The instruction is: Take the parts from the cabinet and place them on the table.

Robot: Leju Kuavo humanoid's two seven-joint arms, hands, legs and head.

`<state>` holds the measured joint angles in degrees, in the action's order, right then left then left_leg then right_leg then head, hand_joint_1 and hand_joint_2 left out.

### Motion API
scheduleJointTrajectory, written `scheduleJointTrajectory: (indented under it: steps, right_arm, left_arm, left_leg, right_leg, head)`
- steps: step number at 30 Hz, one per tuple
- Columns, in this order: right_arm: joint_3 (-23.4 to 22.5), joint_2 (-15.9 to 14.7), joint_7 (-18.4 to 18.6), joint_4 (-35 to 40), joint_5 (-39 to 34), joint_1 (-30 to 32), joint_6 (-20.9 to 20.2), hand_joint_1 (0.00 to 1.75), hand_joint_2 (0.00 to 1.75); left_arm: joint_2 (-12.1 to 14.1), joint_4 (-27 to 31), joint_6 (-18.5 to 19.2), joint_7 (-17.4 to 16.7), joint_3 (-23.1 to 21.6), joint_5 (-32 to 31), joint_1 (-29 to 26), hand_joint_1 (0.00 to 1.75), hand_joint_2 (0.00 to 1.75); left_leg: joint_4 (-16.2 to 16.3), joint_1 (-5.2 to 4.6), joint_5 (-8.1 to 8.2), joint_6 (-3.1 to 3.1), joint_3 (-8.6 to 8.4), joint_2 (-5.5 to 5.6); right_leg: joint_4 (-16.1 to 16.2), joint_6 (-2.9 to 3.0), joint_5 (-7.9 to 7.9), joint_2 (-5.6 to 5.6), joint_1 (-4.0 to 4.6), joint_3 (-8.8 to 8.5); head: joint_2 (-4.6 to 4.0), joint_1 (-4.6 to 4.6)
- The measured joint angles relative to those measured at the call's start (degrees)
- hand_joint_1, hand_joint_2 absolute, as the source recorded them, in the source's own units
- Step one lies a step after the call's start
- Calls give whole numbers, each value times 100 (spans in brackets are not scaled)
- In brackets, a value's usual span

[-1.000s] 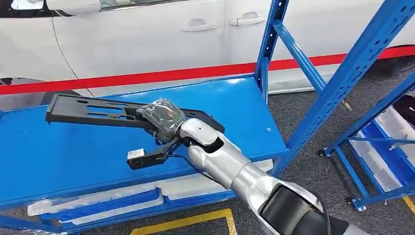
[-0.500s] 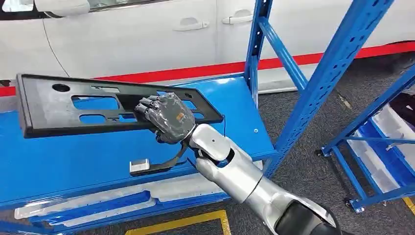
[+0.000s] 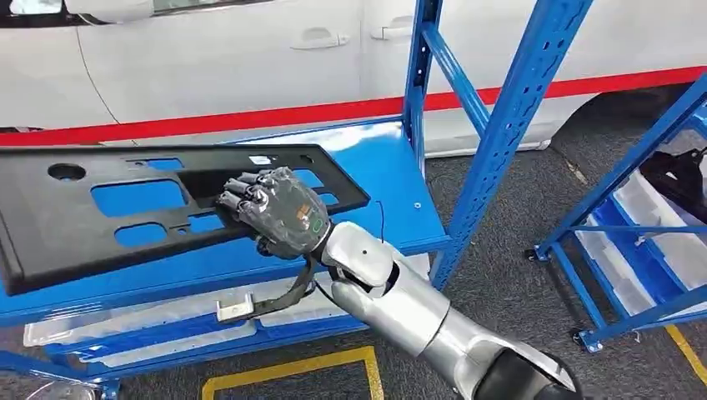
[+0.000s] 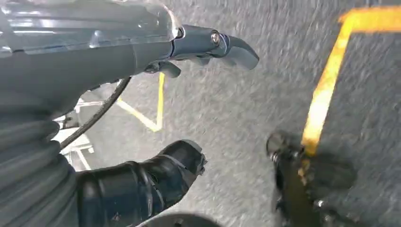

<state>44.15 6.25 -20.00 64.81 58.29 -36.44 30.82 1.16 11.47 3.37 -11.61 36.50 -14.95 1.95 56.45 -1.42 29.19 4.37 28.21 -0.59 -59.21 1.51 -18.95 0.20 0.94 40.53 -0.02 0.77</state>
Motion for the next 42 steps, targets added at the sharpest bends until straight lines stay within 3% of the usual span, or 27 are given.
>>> scheduleJointTrajectory:
  steps: [1, 2, 4, 5, 7, 9, 11, 14, 15, 17, 19, 20, 21, 23, 24, 25, 26, 27, 30, 31, 33, 35, 36, 38, 40, 41, 42]
  right_arm:
    - [11, -17, -9, 15, -17, 10, -6, 175, 175]
    - [15, -28, -46, 46, -75, 10, -64, 175, 175]
    - [37, -74, -221, 136, -318, 55, -289, 175, 175]
    - [71, -113, -421, 230, -560, 111, -480, 175, 175]
    - [222, -231, -673, 591, -922, 292, -915, 175, 175]
    - [411, -297, -667, 971, -1115, 411, -1179, 175, 175]
    - [558, -348, -667, 1312, -1272, 425, -1307, 175, 175]
    - [693, -442, -664, 1635, -1401, 449, -1429, 175, 175]
    - [739, -459, -667, 1690, -1469, 449, -1502, 175, 175]
    - [791, -474, -728, 1770, -1673, 437, -1661, 175, 175]
    - [813, -492, -785, 1827, -1847, 436, -1803, 175, 175]
    - [837, -503, -804, 1840, -1889, 436, -1847, 175, 175]
    - [861, -516, -826, 1845, -1915, 440, -1869, 175, 175]
    - [896, -538, -844, 1871, -1928, 440, -1886, 175, 175]
    - [907, -542, -850, 1901, -1930, 439, -1893, 175, 175]
    - [916, -542, -855, 1934, -1932, 437, -1897, 175, 175]
    - [922, -542, -857, 1965, -1932, 437, -1904, 175, 175]
    - [924, -549, -859, 1985, -1934, 433, -1906, 175, 175]
    - [951, -549, -870, 2000, -1941, 431, -1921, 175, 175]
    - [964, -564, -870, 2000, -1941, 431, -1923, 175, 175]
    - [997, -568, -870, 2015, -1945, 428, -1928, 175, 175]
    - [1019, -588, -863, 2017, -1945, 434, -1945, 175, 175]
    - [1027, -592, -861, 2017, -1945, 437, -1945, 175, 175]
    - [1038, -597, -861, 2017, -1945, 437, -1945, 175, 175]
    - [1040, -594, -861, 2022, -1943, 431, -1945, 175, 175]
    - [1040, -594, -861, 2026, -1945, 419, -1945, 175, 175]
    - [1043, -594, -861, 2041, -1943, 421, -1945, 175, 175]
  left_arm:
    - [-17, 0, 0, 2, 0, 0, 28, 0, 175]
    - [-17, 0, 9, 2, 2, -2, 31, 0, 175]
    - [-26, 0, 48, 20, 4, -15, 24, 0, 175]
    - [-33, 0, 85, 39, 9, -17, 6, 0, 175]
    - [-33, 0, 157, 81, 28, -37, -11, 0, 175]
    - [-35, 0, 208, 103, 70, -63, -22, 0, 175]
    - [-41, 0, 230, 129, 112, -70, 6, 0, 175]
    - [-41, 0, 240, 146, 149, -90, 1, 0, 175]
    - [-37, 0, 242, 155, 160, -111, -14, 0, 175]
    - [-28, 2, 251, 166, 166, -131, -6, 0, 175]
    - [-26, 2, 267, 168, 186, -162, -22, 0, 175]
    - [-26, 2, 280, 171, 195, -173, -34, 0, 175]
    - [-26, 2, 295, 181, 199, -179, -40, 0, 175]
    - [-24, 2, 313, 201, 208, -190, -38, 0, 175]
    - [-15, 4, 315, 203, 210, -208, -35, 0, 175]
    - [-13, 7, 321, 203, 212, -210, -30, 0, 175]
    - [-20, 9, 328, 203, 212, -221, -11, 0, 175]
    - [0, 13, 330, 210, 216, -232, -6, 0, 175]
    - [0, 13, 334, 219, 238, -254, -41, 0, 175]
    - [0, 13, 334, 219, 240, -256, -53, 0, 175]
    - [-2, 15, 323, 219, 245, -256, -35, 0, 175]
    - [0, 15, 317, 216, 249, -249, -42, 0, 175]
    - [0, 15, 317, 216, 251, -249, -46, 0, 175]
    - [0, 13, 313, 216, 254, -249, -59, 0, 175]
    - [0, 15, 313, 216, 256, -249, -62, 0, 175]
    - [-6, 13, 313, 216, 256, -247, -54, 0, 175]
    - [-27, 15, 313, 216, 256, -243, -47, 0, 175]
  left_leg:
    - [-108, 49, -156, -57, -12, -22]
    - [-168, 67, -274, -24, 66, -27]
    - [-169, 83, -398, -66, 229, -41]
    - [-147, 93, -448, -82, 318, -45]
    - [-70, 126, -535, -132, 519, -49]
    - [69, 166, -584, -200, 718, -1]
    - [229, 164, -608, -261, 892, 36]
    - [217, 181, -744, -416, 903, 125]
    - [199, 171, -800, -464, 930, 180]
    - [462, 214, -379, -497, 1064, 136]
    - [1248, 251, 276, -570, 1273, 115]
    - [1643, 262, 453, -605, 1361, 111]
    - [1911, 278, 421, -634, 1375, 105]
    - [1741, 321, 3, -684, 1095, 80]
    - [1358, 337, -206, -701, 784, 23]
    - [837, 348, -264, -708, 386, -105]
    - [328, 301, 16, -726, 87, -331]
    - [148, 254, 76, -600, -15, -307]
    - [158, 227, -24, -445, 126, -173]
    - [110, 274, -115, -360, 162, -135]
    - [114, 251, -248, -258, 289, -73]
    - [126, 206, -394, -214, 487, 47]
    - [146, 181, -461, -207, 589, 120]
    - [188, 144, -564, -201, 764, 261]
    - [219, 98, -664, -209, 897, 427]
    - [224, 113, -711, -215, 927, 480]
    - [227, 87, -778, -258, 976, 539]
  right_leg:
    - [-63, -32, -208, 10, -5, 75]
    - [-307, -72, -617, 18, -18, 135]
    - [-1045, -160, -1242, 8, -86, 258]
    - [-1413, -200, -1369, 8, -119, 300]
    - [-1629, -274, -1128, 5, -177, 147]
    - [-972, -312, -828, 8, -211, -436]
    - [-83, -271, -1158, 234, -217, -1085]
    - [-75, -139, -1111, 174, -162, -1014]
    - [-15, -55, -1039, 115, -204, -982]
    - [29, 80, -914, -6, -225, -889]
    - [27, 106, -809, -102, -219, -753]
    - [20, 100, -756, -153, -215, -681]
    - [10, 89, -700, -217, -215, -618]
    - [-29, 51, -613, -340, -227, -462]
    - [-67, 23, -577, -394, -238, -382]
    - [-115, -15, -553, -445, -247, -324]
    - [-145, -50, -530, -488, -222, -298]
    - [-147, -88, -507, -540, -211, -302]
    - [-71, -220, -378, -712, -213, -354]
    - [-115, -272, -443, -596, -246, -322]
    - [-543, -273, -1089, -179, -236, -181]
    - [-1436, -237, -1677, -51, -197, 36]
    - [-1728, -208, -1735, -46, -180, 66]
    - [-1575, -127, -1468, -33, -138, -201]
    - [-658, 22, -1114, 89, -76, -862]
    - [-257, 126, -1177, 297, -57, -1103]
    - [29, 137, -1243, 431, -85, -1232]
  head:
    - [0, 9]
    - [0, 9]
    - [0, 4]
    - [0, 9]
    - [0, 7]
    - [0, 7]
    - [0, 4]
    - [0, 6]
    - [0, 4]
    - [0, -9]
    - [0, -7]
    - [0, -4]
    - [0, -4]
    - [0, -4]
    - [0, -7]
    - [0, -7]
    - [0, -13]
    - [0, 4]
    - [0, -4]
    - [0, 2]
    - [0, 5]
    - [0, -2]
    - [0, 0]
    - [0, 0]
    - [0, 0]
    - [0, -2]
    - [0, -4]
